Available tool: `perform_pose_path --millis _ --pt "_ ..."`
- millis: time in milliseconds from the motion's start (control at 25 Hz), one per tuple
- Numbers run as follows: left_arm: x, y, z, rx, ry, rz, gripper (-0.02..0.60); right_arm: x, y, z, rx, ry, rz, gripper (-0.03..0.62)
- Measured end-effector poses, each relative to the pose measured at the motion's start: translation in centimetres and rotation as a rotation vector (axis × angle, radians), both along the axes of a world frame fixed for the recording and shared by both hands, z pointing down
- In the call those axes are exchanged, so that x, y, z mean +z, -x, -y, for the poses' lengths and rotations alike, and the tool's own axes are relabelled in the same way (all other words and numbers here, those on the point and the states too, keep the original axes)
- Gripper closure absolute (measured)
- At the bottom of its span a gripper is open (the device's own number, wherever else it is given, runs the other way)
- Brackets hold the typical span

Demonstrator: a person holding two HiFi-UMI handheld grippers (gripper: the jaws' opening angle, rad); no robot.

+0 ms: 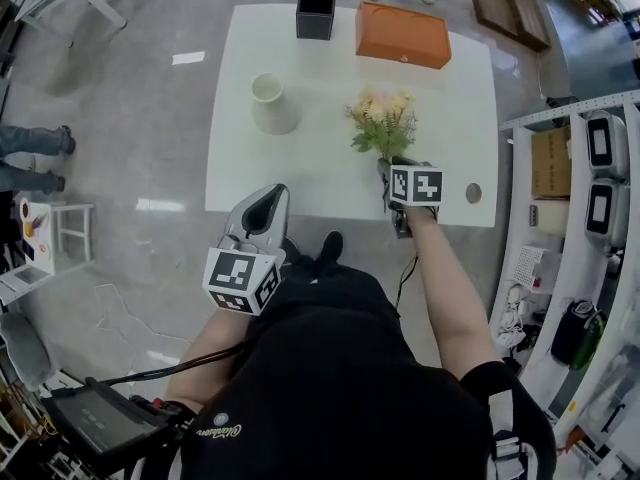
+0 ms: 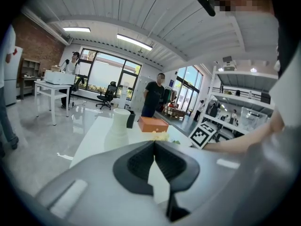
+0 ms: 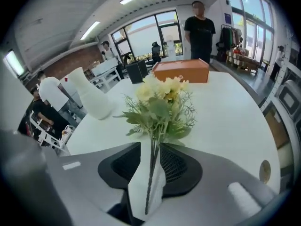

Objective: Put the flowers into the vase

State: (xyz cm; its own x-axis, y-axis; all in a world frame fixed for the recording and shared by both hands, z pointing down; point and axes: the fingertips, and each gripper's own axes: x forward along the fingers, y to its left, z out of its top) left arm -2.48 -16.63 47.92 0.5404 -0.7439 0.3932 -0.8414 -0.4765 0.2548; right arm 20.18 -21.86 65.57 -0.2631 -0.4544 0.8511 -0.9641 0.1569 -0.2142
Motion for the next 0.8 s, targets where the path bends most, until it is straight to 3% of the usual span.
perform_pose_path --millis 360,800 --pt "0.2 1.0 -0.1 -0.026 0.004 -0.009 0.575 3.7 0.1 1.9 -0.017 0.303 0.070 0.428" --pt "0.4 2.1 -0.4 -0.051 -0.004 -0.013 0.575 5.3 -0.2 1.8 -0.022 0.447 0.065 0.507"
